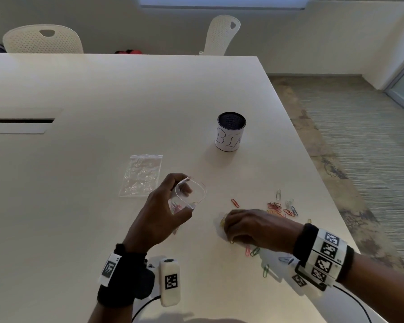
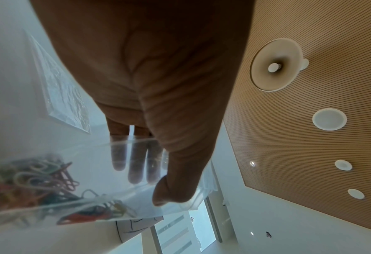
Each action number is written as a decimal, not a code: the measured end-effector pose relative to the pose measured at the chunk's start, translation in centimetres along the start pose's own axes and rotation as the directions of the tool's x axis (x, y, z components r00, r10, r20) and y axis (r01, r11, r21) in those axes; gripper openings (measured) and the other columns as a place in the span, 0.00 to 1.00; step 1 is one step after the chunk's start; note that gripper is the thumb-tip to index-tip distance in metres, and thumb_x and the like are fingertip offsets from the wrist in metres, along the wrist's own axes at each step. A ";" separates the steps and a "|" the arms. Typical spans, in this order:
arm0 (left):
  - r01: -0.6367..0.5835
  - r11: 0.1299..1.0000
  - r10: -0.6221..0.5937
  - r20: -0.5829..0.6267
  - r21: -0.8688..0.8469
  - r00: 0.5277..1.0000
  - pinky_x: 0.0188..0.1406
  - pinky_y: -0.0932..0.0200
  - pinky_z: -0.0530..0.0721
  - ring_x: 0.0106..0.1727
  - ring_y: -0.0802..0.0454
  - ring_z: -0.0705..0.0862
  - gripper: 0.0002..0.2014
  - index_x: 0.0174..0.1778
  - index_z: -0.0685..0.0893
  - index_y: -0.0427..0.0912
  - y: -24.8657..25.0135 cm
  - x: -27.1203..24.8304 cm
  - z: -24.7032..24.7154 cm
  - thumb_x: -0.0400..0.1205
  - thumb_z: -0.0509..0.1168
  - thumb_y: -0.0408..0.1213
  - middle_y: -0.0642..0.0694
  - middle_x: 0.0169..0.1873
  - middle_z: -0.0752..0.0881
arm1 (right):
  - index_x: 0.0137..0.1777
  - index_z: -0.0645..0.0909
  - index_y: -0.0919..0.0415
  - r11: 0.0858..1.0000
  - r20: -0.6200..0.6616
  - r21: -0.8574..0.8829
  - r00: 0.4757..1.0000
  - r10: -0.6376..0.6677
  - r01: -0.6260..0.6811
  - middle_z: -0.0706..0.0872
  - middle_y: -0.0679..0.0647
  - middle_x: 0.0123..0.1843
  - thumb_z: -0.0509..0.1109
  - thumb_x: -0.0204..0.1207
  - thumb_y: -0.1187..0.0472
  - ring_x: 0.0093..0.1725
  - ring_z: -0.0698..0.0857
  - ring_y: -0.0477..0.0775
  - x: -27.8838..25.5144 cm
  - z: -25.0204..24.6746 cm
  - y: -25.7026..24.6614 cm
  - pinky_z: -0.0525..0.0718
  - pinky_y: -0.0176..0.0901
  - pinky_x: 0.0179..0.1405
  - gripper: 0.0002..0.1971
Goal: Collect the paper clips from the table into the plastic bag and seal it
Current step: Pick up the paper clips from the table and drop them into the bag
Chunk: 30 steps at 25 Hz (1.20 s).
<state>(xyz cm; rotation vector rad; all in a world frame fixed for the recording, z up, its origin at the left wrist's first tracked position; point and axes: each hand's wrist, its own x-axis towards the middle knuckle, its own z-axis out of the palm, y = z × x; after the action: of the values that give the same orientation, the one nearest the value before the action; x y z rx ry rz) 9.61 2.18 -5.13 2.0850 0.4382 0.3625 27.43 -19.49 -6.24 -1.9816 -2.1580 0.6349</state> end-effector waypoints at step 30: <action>-0.007 1.000 0.007 -0.010 0.021 1.000 0.55 0.73 0.82 0.62 0.57 0.87 0.28 0.67 0.77 0.55 -0.3 0.4 0.0 0.76 0.79 0.30 0.55 0.54 0.88 | 0.70 0.80 0.53 0.966 -0.041 -0.096 0.970 0.239 -0.242 0.80 0.52 0.67 0.63 0.89 0.60 0.59 0.79 0.47 0.5 -1.2 -1.3 0.85 0.39 0.55 0.12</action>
<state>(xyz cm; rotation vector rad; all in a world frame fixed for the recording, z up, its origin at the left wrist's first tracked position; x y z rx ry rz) 9.90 2.47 -5.41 2.1067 0.4423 0.3738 26.66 -18.78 -4.75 -2.3140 -1.9864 0.5336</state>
